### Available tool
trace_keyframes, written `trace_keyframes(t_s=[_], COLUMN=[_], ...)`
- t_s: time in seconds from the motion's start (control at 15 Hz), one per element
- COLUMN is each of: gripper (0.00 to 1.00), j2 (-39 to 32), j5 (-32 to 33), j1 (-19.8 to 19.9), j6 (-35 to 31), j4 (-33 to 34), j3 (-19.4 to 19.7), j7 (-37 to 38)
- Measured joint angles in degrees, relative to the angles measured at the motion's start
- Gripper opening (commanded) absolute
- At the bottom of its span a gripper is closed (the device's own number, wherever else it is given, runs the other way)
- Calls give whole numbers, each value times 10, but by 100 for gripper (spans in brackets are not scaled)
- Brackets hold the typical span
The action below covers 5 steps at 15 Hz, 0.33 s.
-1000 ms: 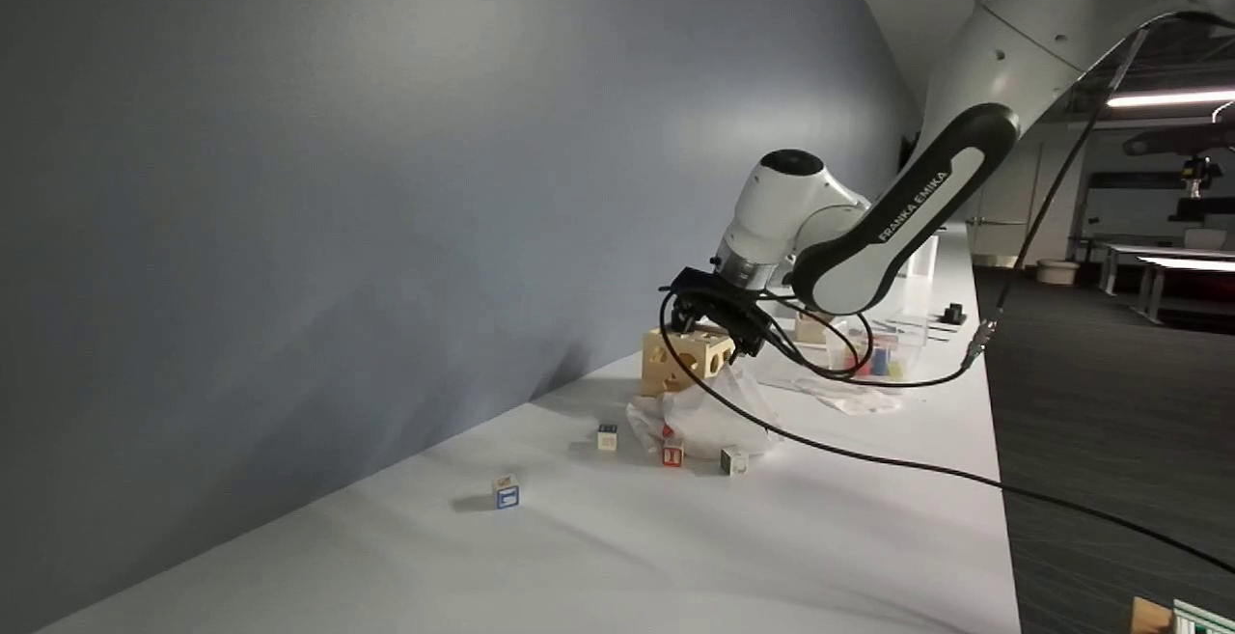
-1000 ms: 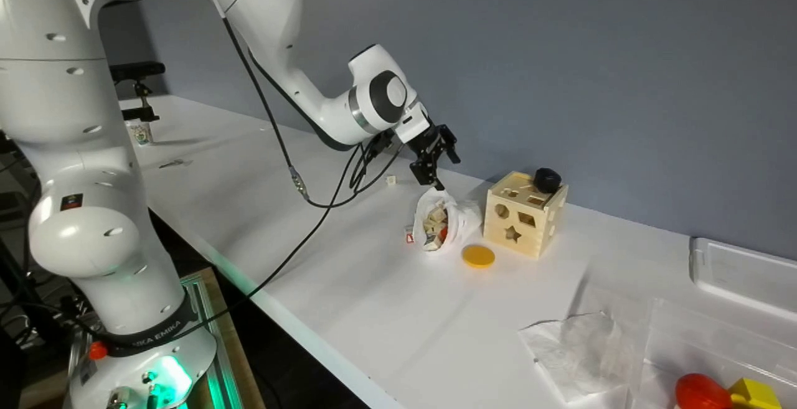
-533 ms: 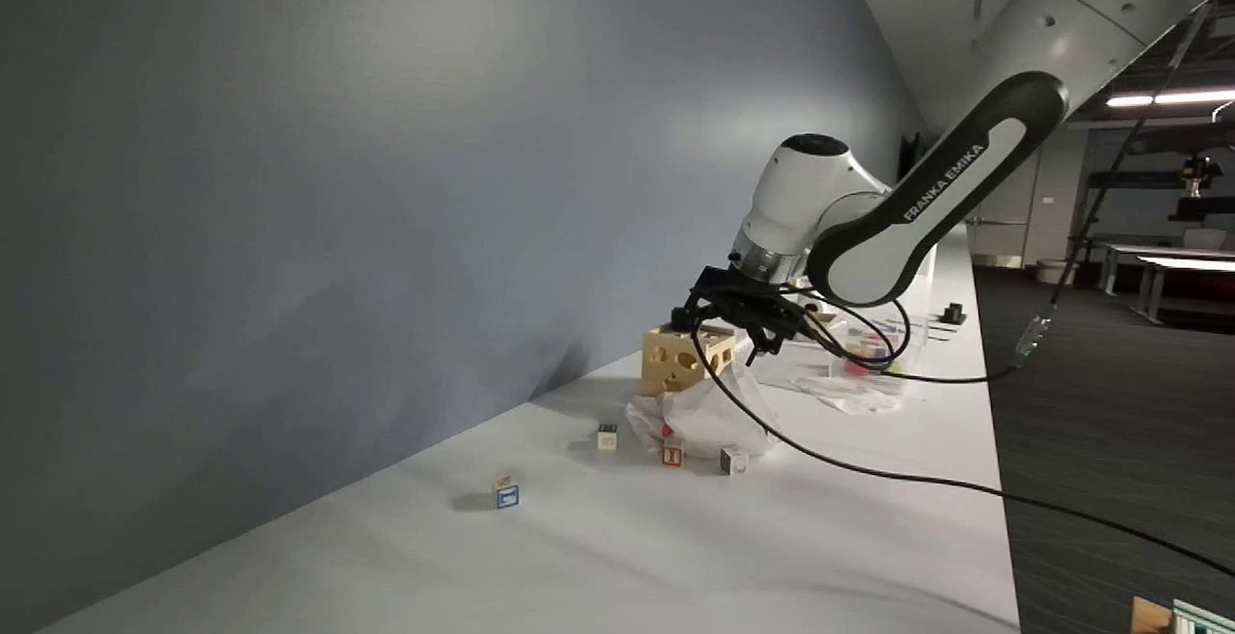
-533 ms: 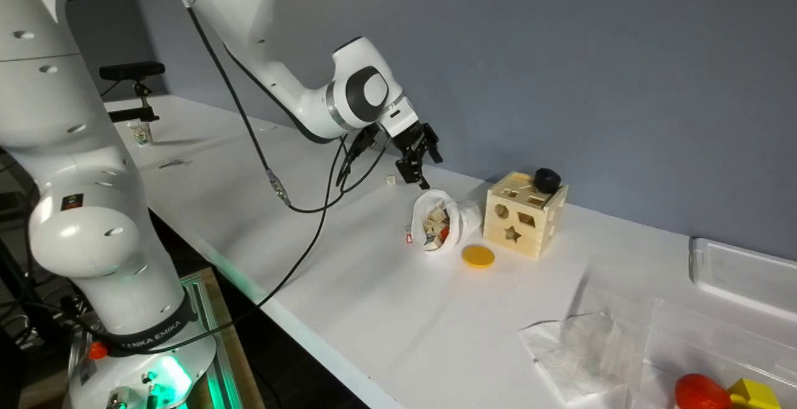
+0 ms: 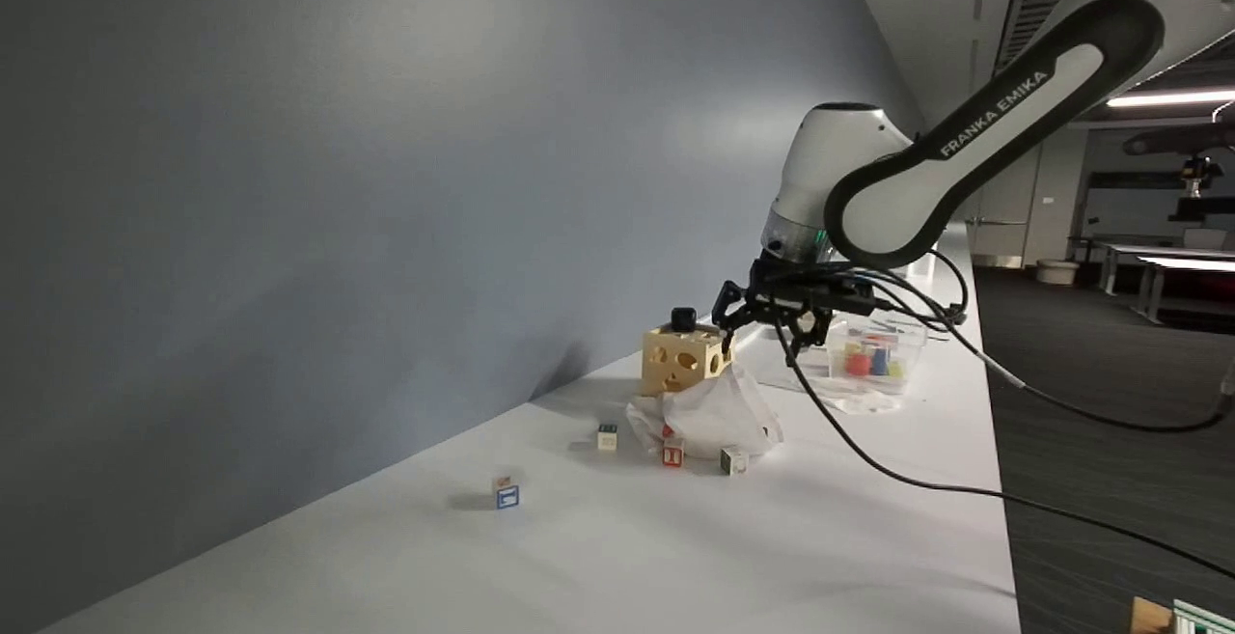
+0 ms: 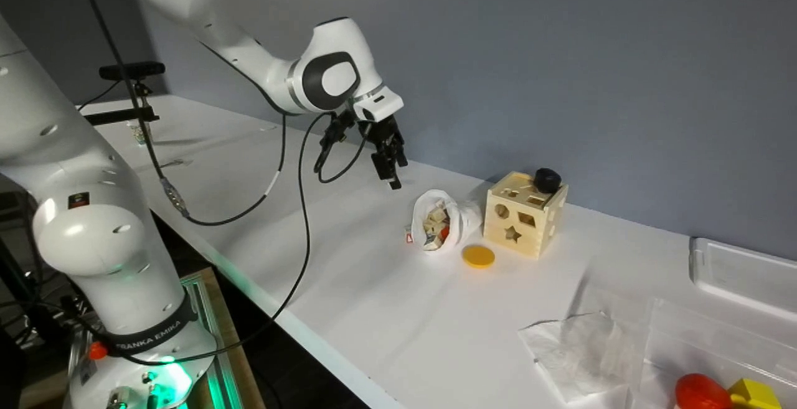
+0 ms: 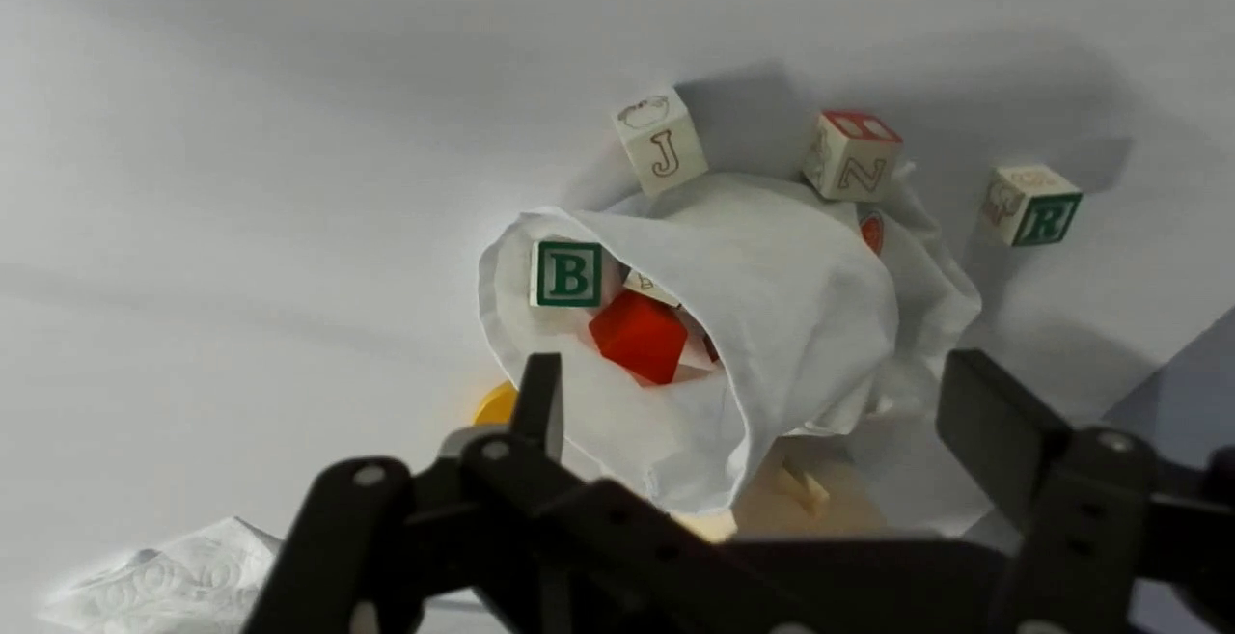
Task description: Put the block into the carrier bag
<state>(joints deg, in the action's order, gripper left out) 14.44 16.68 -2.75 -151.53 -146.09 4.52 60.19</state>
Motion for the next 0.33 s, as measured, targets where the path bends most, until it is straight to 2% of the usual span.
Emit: trace_keyframes(t_s=[0.2, 0.33], gripper=[100, 100], j2=[30, 41], j5=[-17, -17], j1=[13, 25], j6=[26, 26], j4=[-8, -12], j3=[-9, -16], j7=[-105, -130])
